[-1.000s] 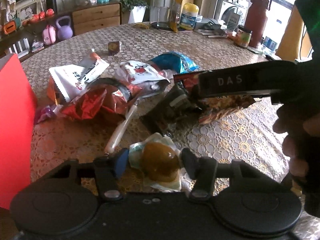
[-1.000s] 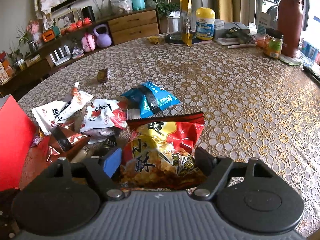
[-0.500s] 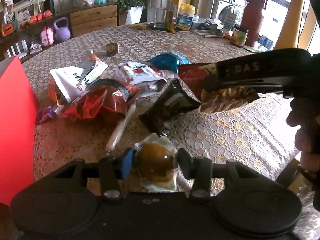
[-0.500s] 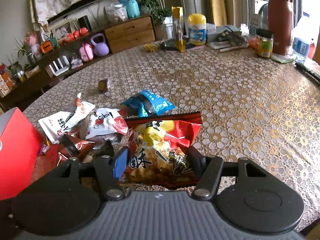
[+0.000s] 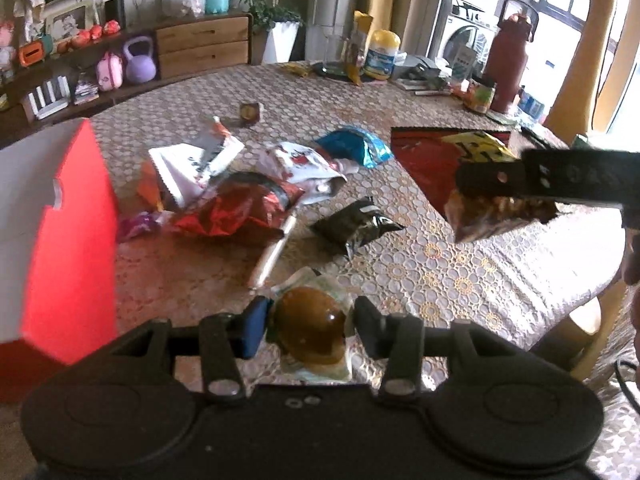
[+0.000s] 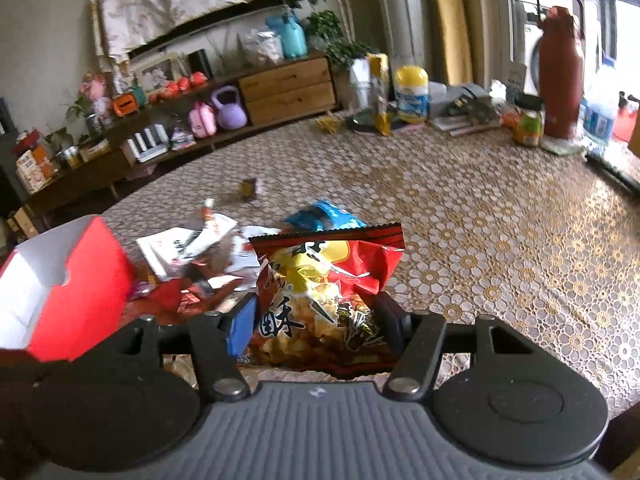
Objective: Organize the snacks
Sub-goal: 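Carry the bun and chip bag over the shoebox with both tools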
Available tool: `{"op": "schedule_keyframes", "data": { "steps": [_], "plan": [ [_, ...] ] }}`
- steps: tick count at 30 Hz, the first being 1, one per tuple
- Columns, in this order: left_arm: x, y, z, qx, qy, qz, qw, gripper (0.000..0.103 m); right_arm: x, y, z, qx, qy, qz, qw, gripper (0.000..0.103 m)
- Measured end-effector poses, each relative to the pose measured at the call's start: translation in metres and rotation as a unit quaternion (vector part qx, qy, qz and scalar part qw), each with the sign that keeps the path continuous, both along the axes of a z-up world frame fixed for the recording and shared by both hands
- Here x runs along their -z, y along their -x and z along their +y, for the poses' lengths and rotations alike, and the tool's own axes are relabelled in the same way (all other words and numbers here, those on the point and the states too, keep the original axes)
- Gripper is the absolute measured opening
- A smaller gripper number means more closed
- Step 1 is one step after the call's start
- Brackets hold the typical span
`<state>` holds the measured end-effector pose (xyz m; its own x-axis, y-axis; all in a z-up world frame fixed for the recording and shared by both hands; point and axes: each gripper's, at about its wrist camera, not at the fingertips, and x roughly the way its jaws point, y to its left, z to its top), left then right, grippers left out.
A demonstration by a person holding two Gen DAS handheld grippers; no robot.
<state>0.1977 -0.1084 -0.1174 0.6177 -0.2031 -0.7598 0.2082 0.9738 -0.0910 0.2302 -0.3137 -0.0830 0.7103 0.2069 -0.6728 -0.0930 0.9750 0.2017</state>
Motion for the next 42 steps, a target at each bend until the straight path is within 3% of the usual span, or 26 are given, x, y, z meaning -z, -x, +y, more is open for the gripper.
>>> {"op": "schedule_keyframes", "data": {
  "steps": [14,23,42],
  "plan": [
    [-0.065,0.042,0.049,-0.037,0.011,-0.031,0.9988,0.045,-0.058,0.058,0.04,-0.057,-0.006,-0.051,0.997,0.062],
    [-0.1,0.064,0.085,-0.051,-0.005,-0.06,0.9969,0.045,-0.085,0.08,0.077,-0.094,-0.013,-0.074,0.993,0.062],
    [-0.129,0.067,0.177,-0.09,-0.038,-0.066,0.993,0.046,-0.102,0.081,0.186,-0.167,-0.015,-0.086,0.982,0.062]
  ]
}}
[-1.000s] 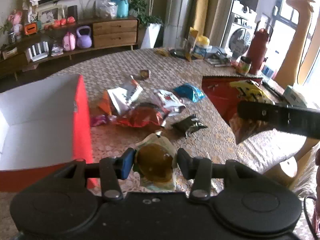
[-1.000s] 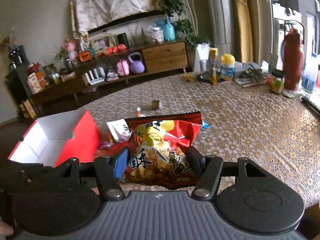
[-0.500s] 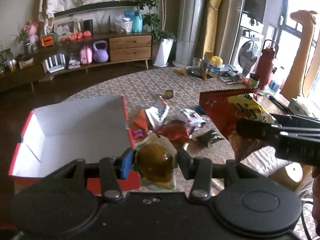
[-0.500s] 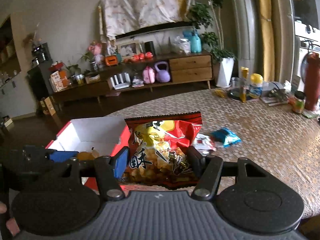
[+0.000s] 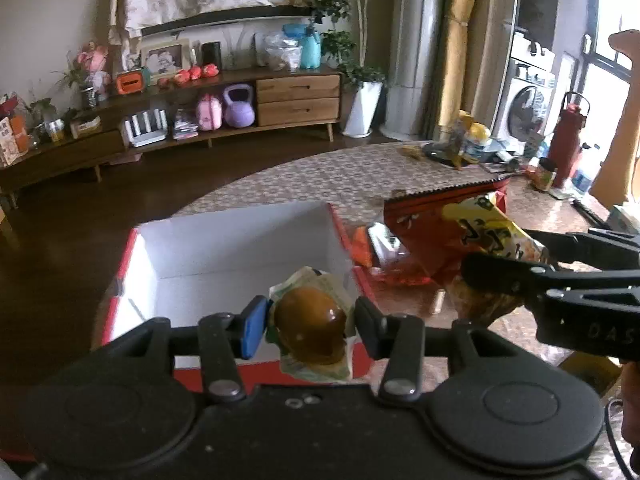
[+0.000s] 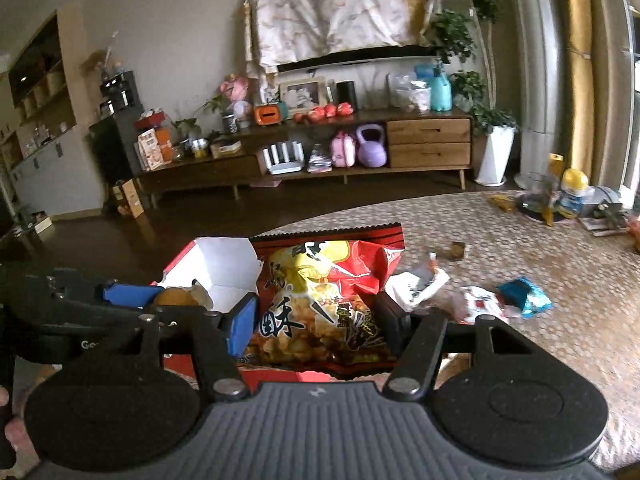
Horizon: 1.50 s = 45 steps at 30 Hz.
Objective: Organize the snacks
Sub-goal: 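Carry the bun and chip bag over the shoebox with both tools, then open both tools to drop the bun and chip bag into the box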
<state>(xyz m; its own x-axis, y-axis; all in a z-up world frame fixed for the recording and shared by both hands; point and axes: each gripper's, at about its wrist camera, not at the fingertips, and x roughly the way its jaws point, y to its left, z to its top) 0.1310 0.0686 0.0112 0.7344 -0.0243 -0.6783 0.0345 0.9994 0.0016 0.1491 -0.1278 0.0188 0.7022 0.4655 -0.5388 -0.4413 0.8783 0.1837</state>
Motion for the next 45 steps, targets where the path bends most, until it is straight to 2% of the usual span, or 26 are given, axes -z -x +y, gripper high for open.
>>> {"op": "schedule_keyframes", "data": {
  "steps": [10,22,36,45],
  "plan": [
    [0.005,-0.024,0.058,-0.035,-0.018,0.015,0.9991,0.046,0.011,-0.023,0.064,-0.031,0.019,0.012,0.999,0.062],
    [0.045,-0.068,0.114,-0.074,-0.023,0.068,0.9947,0.046,0.06,-0.066,0.139,-0.061,0.071,0.05,0.994,0.062],
    [0.089,-0.101,0.113,-0.046,-0.033,0.132,0.9896,0.047,0.109,-0.099,0.166,-0.067,0.119,0.12,0.983,0.062],
    [0.1,-0.108,0.111,-0.04,-0.027,0.161,0.9857,0.049,0.119,-0.099,0.169,-0.07,0.138,0.135,0.979,0.063]
  ]
}}
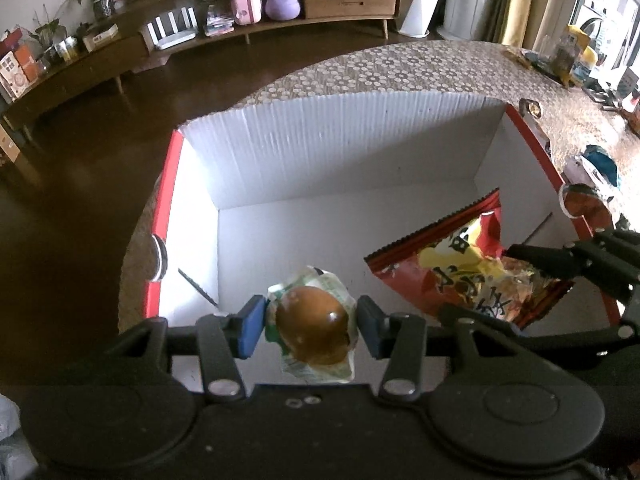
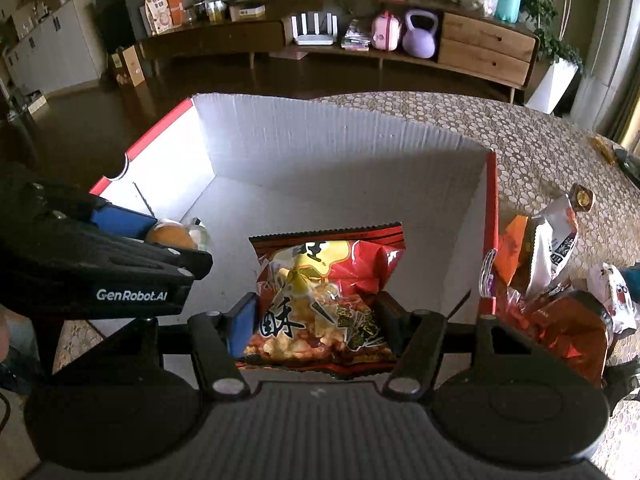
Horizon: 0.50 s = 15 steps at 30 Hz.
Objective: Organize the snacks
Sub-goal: 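Open both tools to drop the bun and chip bag into the box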
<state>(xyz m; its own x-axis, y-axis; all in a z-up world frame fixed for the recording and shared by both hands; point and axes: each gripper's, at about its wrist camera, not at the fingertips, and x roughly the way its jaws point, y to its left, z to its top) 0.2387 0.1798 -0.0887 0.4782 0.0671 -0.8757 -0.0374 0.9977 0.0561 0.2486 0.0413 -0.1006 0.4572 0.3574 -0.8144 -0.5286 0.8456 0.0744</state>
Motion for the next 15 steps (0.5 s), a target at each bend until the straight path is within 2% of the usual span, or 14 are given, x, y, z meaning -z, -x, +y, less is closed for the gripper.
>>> {"op": "schedule_keyframes", "data": {
  "steps": [5,7,8,9,12,15],
  "plan": [
    [0.002,0.004,0.002,-0.007,0.006,-0.002,1.0,0.054,0.0,0.002,0.0,-0.002,-0.004,0.001,1.0,0.064],
    [0.001,0.007,0.001,-0.008,0.005,-0.008,0.9999,0.061,-0.001,0.004,-0.002,-0.002,-0.004,-0.001,1.0,0.064],
    [-0.001,0.008,0.0,-0.008,0.004,-0.013,0.9999,0.07,-0.001,0.005,-0.003,-0.003,-0.006,-0.001,1.0,0.064],
    [-0.003,0.009,0.0,-0.009,0.0,-0.019,0.9998,0.074,-0.002,0.006,-0.005,-0.002,-0.008,-0.002,1.0,0.064],
    [-0.01,0.013,0.001,-0.014,-0.001,-0.034,0.9993,0.083,-0.007,0.008,-0.007,0.001,-0.009,-0.01,1.0,0.065],
    [-0.019,0.019,0.0,-0.016,0.005,-0.048,0.9987,0.085,-0.014,0.012,-0.013,0.003,-0.018,-0.016,1.0,0.07]
  ]
}}
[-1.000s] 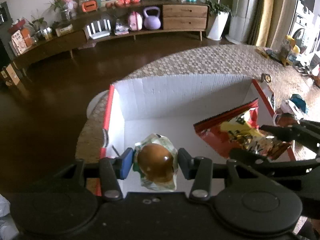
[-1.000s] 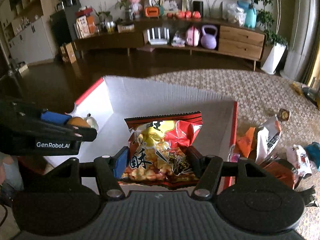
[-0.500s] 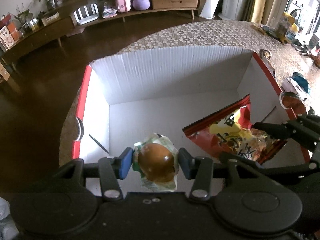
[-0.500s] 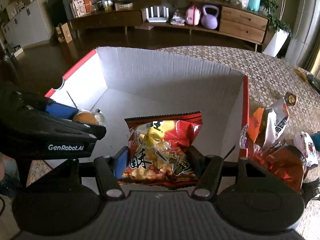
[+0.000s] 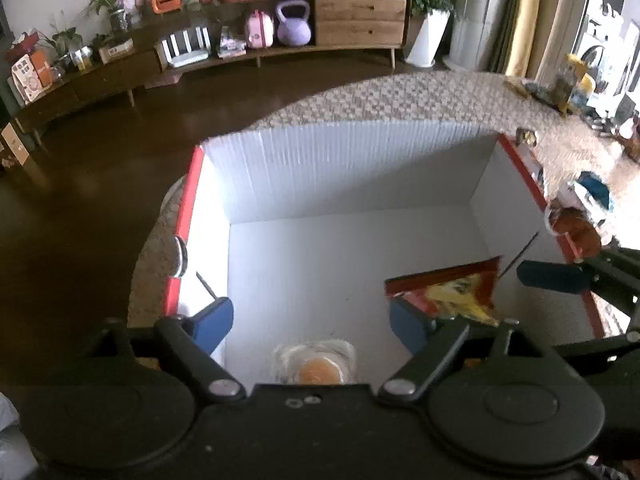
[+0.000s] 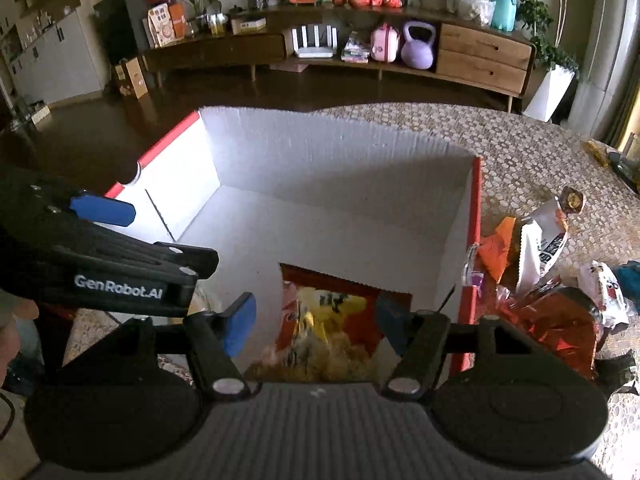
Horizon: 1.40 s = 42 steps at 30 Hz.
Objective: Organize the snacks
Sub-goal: 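Open both tools to drop the bun and chip bag into the box, then move both tools back over the remaining snack pile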
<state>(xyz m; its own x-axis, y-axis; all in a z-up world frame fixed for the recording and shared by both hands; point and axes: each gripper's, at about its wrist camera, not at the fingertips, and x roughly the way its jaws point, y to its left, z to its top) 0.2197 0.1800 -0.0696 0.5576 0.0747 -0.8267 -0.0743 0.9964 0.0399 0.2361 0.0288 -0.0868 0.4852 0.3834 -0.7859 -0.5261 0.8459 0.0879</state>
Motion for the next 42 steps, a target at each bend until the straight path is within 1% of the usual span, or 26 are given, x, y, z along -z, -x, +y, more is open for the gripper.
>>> {"op": "schedule_keyframes", "data": {
  "steps": [5,12,14,17,23,31,34,35,36,38,42],
  "plan": [
    [-0.017,0.015,-0.006,0.0,0.0,-0.023,0.9997,0.087,-0.015,0.012,-0.01,-0.001,-0.014,-0.012,1.0,0.07],
    [-0.044,0.038,-0.023,0.013,-0.005,-0.059,0.9982,0.089,-0.042,0.031,-0.032,0.007,-0.039,-0.031,0.999,0.07],
    [-0.052,0.045,-0.027,0.017,-0.003,-0.068,0.9975,0.09,-0.049,0.037,-0.039,0.01,-0.046,-0.036,0.998,0.071],
    [-0.063,0.056,-0.035,0.023,-0.003,-0.082,0.9963,0.091,-0.059,0.047,-0.052,0.013,-0.058,-0.043,0.997,0.074],
    [-0.08,0.077,-0.051,0.032,0.001,-0.114,0.993,0.091,-0.077,0.07,-0.076,0.02,-0.078,-0.064,0.995,0.074],
    [-0.094,0.1,-0.072,0.041,0.006,-0.133,0.9902,0.091,-0.091,0.095,-0.113,0.031,-0.103,-0.075,0.991,0.075],
    [-0.096,0.107,-0.081,0.045,0.01,-0.137,0.9894,0.093,-0.093,0.103,-0.126,0.034,-0.11,-0.078,0.99,0.075],
    [-0.097,0.11,-0.084,0.045,0.009,-0.14,0.9891,0.094,-0.094,0.106,-0.131,0.035,-0.113,-0.08,0.99,0.076],
    [-0.097,0.113,-0.087,0.047,0.008,-0.142,0.9887,0.094,-0.095,0.108,-0.136,0.036,-0.116,-0.082,0.989,0.08],
    [-0.098,0.119,-0.095,0.053,0.011,-0.151,0.9871,0.094,-0.097,0.114,-0.148,0.04,-0.123,-0.088,0.988,0.084],
    [-0.098,0.128,-0.114,0.07,0.014,-0.165,0.9837,0.099,-0.097,0.126,-0.172,0.052,-0.131,-0.094,0.985,0.084]
  ]
}}
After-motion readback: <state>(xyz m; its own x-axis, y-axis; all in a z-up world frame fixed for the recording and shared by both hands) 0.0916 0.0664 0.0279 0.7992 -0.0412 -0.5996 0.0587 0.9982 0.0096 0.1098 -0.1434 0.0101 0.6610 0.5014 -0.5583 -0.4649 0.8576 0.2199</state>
